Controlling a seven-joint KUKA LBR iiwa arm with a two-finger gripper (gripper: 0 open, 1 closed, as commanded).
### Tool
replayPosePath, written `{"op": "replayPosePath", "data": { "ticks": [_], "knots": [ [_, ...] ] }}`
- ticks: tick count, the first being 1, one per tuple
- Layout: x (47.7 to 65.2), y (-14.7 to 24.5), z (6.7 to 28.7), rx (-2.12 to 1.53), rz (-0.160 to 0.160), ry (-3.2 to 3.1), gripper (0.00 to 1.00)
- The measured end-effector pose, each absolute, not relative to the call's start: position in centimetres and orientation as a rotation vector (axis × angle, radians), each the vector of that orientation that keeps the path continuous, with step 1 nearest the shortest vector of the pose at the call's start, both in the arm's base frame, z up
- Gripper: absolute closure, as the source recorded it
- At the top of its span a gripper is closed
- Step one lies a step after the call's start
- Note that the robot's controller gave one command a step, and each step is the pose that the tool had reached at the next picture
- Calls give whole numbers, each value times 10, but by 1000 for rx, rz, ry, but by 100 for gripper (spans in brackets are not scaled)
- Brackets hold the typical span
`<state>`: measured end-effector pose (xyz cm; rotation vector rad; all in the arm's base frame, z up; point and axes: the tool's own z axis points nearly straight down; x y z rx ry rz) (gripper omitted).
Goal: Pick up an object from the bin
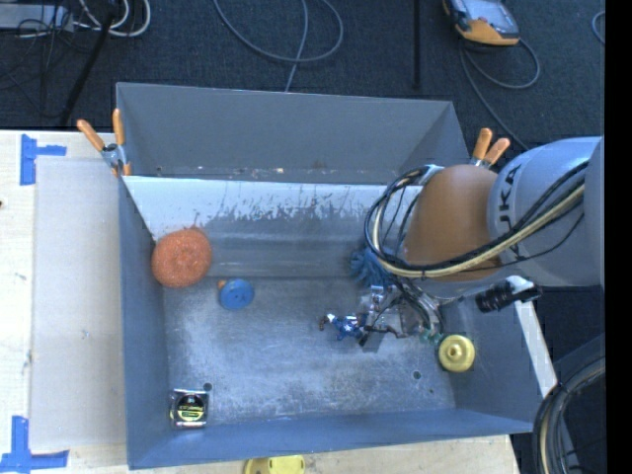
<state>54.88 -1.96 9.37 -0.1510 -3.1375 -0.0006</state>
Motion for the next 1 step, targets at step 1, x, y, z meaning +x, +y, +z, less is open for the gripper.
{"op": "replayPosePath", "data": {
  "ticks": [1],
  "knots": [
    [547,-19,103,-149,0,-3130,100]
  ]
}}
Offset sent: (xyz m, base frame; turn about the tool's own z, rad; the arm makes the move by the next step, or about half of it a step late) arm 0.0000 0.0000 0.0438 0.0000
